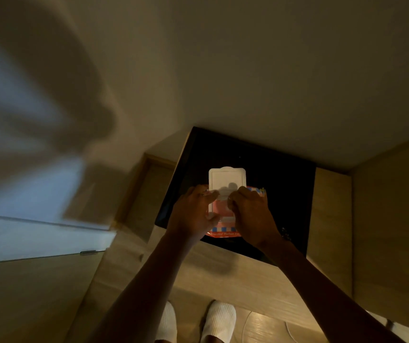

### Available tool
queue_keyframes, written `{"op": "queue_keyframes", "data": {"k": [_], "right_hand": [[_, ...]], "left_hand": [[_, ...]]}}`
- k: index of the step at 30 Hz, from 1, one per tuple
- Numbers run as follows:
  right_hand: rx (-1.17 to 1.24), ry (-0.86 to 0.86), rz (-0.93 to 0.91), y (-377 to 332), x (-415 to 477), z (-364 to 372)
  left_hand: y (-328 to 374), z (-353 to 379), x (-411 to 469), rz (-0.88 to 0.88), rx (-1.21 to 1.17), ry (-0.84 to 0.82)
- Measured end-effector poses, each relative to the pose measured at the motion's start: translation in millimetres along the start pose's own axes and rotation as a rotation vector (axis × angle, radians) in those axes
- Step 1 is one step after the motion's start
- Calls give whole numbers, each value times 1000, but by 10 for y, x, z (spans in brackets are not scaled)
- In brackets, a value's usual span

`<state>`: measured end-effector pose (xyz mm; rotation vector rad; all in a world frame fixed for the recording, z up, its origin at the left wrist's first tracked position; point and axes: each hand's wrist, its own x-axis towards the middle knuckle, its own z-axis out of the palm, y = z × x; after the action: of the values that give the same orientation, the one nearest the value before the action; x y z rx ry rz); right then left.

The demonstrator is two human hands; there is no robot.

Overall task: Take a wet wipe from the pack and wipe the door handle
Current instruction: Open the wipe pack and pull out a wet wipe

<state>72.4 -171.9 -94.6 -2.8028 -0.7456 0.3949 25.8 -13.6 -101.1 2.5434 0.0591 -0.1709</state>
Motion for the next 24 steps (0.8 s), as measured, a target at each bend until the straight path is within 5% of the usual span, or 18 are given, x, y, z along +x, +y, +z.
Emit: {"op": "queue_keyframes", "data": {"k": [19, 24], "right_hand": [[673, 124, 165, 69, -147, -143], [688, 196, 191, 125, -226, -110]], "left_hand": [[-53, -25, 56, -38, 17, -22], [-35, -80, 71, -40, 24, -72]]}}
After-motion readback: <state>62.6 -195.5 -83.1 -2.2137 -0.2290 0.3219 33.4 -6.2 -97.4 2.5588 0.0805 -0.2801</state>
